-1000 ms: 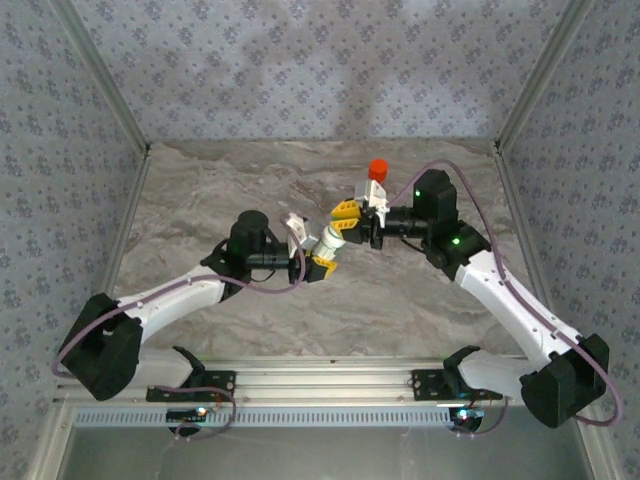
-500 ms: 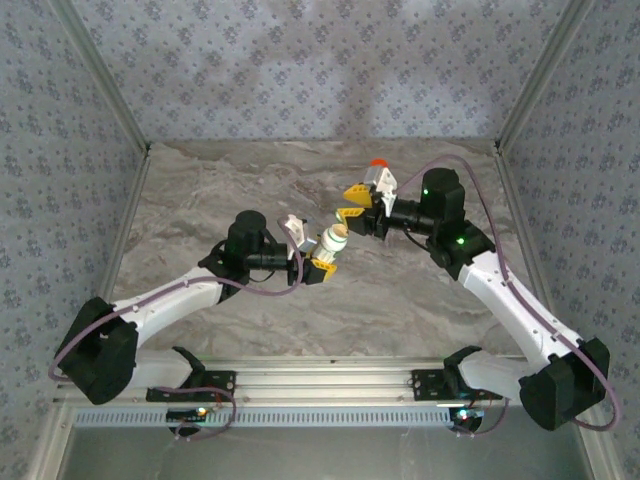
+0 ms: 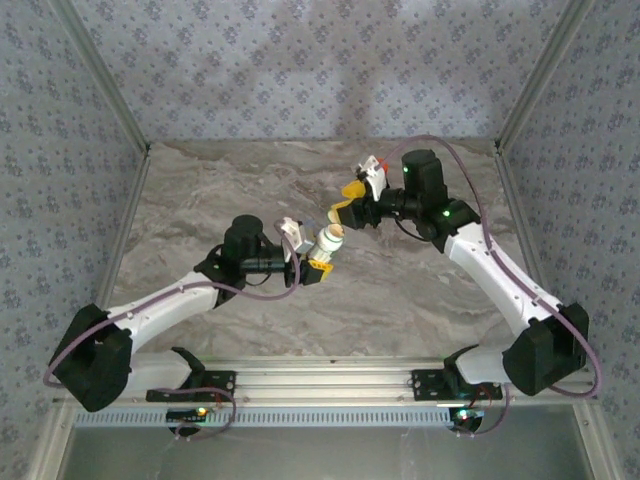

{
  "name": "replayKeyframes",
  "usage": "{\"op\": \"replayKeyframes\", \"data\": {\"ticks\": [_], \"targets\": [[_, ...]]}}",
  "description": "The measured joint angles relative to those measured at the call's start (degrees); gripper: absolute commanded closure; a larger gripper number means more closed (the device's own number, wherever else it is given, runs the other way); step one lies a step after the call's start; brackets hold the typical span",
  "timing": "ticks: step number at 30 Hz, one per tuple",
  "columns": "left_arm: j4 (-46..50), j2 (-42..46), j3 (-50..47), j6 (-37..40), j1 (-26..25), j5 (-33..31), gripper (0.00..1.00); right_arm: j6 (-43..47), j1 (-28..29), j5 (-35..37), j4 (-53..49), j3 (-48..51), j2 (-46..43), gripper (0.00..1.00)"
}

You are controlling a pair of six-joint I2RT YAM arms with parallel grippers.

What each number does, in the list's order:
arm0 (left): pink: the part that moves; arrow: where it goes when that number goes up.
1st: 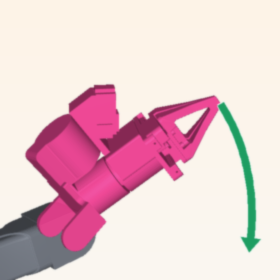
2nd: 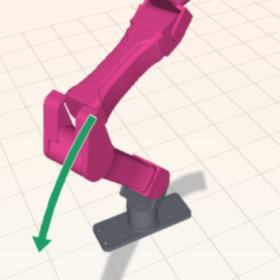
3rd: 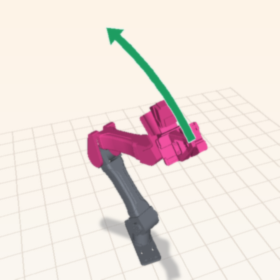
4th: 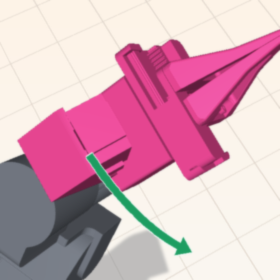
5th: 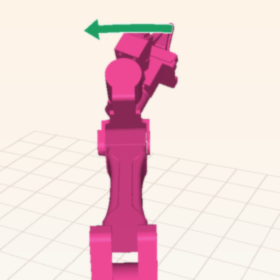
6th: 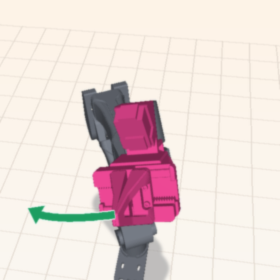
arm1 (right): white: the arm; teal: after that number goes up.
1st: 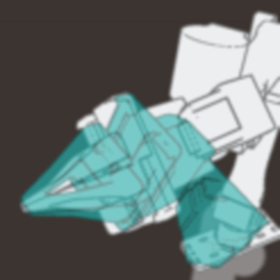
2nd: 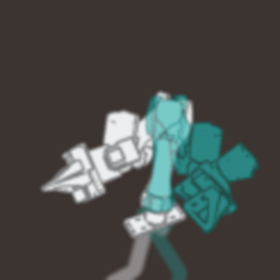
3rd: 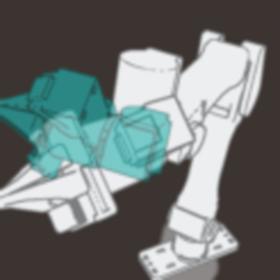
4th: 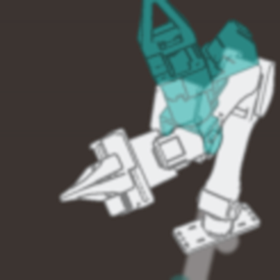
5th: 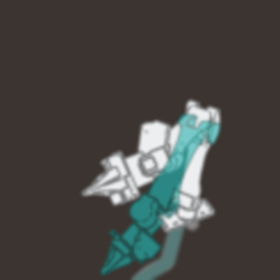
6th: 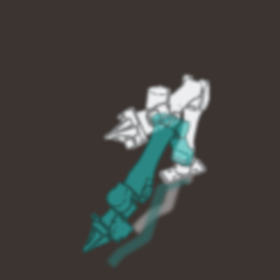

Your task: Sort the pills into containers

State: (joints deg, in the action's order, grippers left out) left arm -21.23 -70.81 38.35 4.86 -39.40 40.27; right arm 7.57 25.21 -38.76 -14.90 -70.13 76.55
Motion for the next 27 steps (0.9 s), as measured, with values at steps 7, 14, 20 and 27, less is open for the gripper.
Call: {"op": "replayKeyframes", "data": {"ticks": [7, 14, 20, 27], "targets": [[-1.44, 0.66, -1.03, 1.18, -0.15, -9.57, 0.70, -8.63, 0.07, 3.04, -4.81, -5.64, -0.87, 0.42], [-5.07, -0.42, -2.25, 3.13, -0.22, -21.88, 0.70, -20.15, 1.31, 13.31, -11.67, -12.98, -1.44, 0.35], [-7.08, -1.75, -2.29, 4.15, -0.37, -28.55, 0.71, -24.33, 7.89, 16.81, -12.70, -13.00, -0.13, 0.30], [-10.10, -1.73, -3.67, 4.15, -0.37, -33.22, 0.71, -26.45, 10.03, 18.86, -10.60, -11.76, 2.73, 0.28]]}}
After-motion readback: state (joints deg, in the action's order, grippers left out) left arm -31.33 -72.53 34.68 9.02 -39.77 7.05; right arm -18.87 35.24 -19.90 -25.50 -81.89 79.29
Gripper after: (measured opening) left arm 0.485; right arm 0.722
